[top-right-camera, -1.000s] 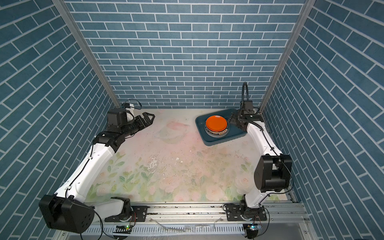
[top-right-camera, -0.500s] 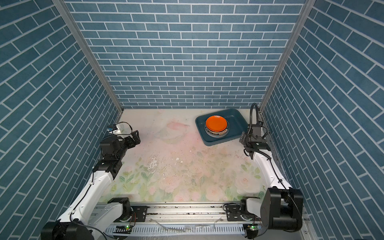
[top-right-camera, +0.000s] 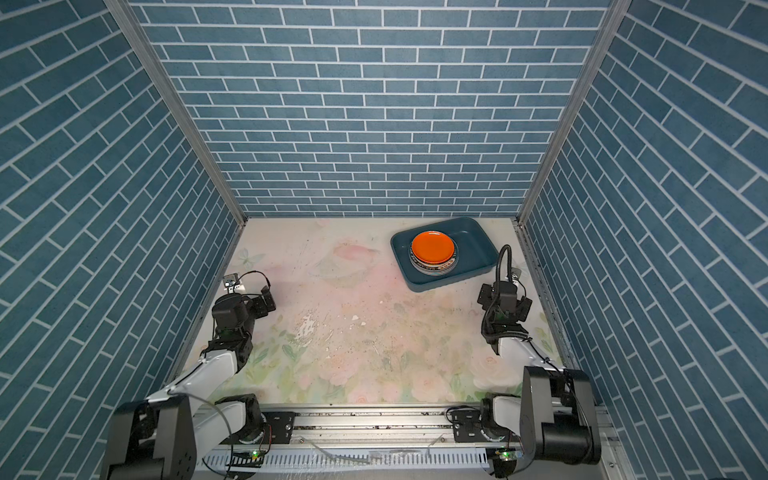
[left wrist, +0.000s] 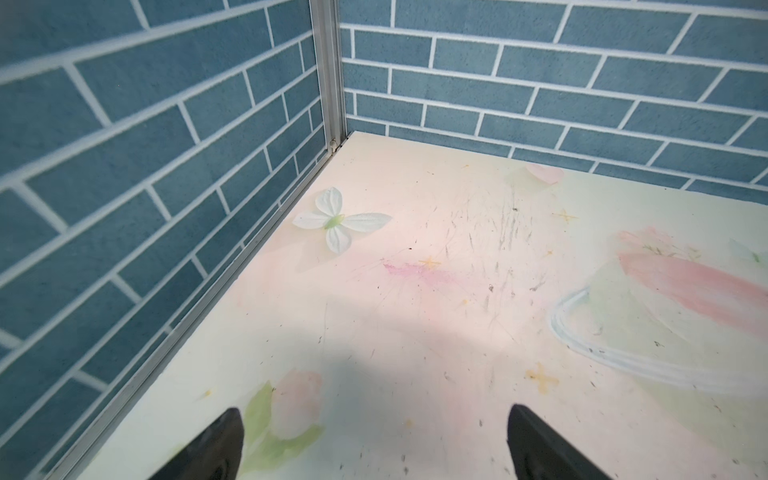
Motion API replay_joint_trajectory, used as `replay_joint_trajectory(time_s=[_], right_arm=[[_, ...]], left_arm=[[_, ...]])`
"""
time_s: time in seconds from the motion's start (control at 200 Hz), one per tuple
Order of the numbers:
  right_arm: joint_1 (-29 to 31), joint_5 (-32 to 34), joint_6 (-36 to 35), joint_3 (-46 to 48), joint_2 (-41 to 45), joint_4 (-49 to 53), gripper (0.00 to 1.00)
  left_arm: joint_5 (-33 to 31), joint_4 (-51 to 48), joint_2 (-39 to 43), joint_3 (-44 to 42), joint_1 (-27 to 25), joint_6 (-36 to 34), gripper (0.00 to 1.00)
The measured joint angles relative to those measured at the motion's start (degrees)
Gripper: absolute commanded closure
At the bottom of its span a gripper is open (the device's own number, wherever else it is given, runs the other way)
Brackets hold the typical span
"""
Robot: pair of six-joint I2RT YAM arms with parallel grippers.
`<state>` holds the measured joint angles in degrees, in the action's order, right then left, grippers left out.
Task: Place the plates into the plastic bin on the countertop
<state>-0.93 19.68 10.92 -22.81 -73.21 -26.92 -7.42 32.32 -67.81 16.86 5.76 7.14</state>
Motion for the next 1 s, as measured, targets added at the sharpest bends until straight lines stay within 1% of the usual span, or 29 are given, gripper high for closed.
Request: replay_joint_trajectory(time_s=[0.115, 0.205, 0.285, 0.34, 0.385, 0.49, 0.76, 0.915, 1.0], right_arm=[[-0.5, -1.86, -0.79, -0.07, -6.58, -6.4, 0.02], [-0.66, -3.93, -1.29, -0.09, -10.91, -10.84, 0.02], [-0.92, -5.92, -1.88, 0.46, -12.13, -13.9, 0.02], [-1.27, -7.45, -2.1, 1.88, -13.18, -19.37, 0.01], [-1.55, -8.39, -2.34, 2.6, -13.77, -20.94, 0.02], [-2.1, -10.47, -2.45, 3.17, -14.71, -22.82, 0.01], [-2.12, -12.28, -2.91, 2.29, -14.88, -23.78, 0.01], [-2.12, -12.76, -3.39, 2.29, -14.88, -24.13, 0.01], [-2.12, -14.49, -3.96, 2.16, -14.88, -23.91, 0.01]], left_arm=[[2.27, 6.01, -8.68, 0.13, 0.0, -0.44, 0.0], [4.42, 8.85, -12.09, 1.07, -0.09, -1.57, 0.0], [5.38, 11.93, -13.46, 1.4, -1.01, -2.95, 0.0], [5.35, 16.06, -15.06, 1.16, -2.27, -4.13, 0.0], [5.09, 19.91, -17.42, 1.03, -3.54, -5.11, 0.0], [4.33, 19.71, -19.3, 1.42, -5.4, -6.51, 0.0], [1.01, 18.93, -19.32, 3.58, -6.6, -8.02, 0.0], [1.75, 17.92, -19.32, 4.09, -6.86, -9.18, 0.0], [2.82, 17.68, -19.32, 4.63, -7.23, -9.99, 0.0]])
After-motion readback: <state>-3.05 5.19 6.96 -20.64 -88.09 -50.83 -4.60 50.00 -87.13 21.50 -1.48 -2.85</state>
